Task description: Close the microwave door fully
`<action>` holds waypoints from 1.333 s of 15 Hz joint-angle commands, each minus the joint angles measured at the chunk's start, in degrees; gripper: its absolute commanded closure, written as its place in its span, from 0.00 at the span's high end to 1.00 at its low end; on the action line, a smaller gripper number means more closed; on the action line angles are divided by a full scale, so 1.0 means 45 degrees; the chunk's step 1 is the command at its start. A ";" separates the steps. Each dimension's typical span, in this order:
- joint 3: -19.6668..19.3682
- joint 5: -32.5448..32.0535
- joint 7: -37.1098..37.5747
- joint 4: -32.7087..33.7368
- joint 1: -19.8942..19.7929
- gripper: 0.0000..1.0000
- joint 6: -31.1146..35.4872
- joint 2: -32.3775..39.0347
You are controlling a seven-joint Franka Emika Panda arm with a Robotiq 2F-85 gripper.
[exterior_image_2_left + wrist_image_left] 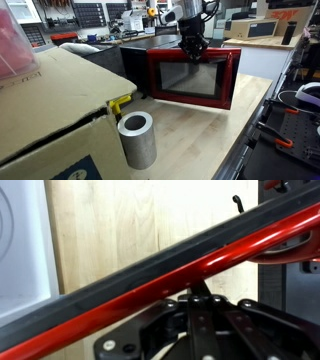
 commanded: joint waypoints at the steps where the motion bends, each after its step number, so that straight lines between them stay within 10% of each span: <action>1: -0.0193 -0.0972 0.0364 -0.0531 -0.0234 0.00 0.0029 -0.0699; 20: -0.0362 -1.2835 0.4295 -0.2316 -0.0462 0.00 0.1379 -0.0338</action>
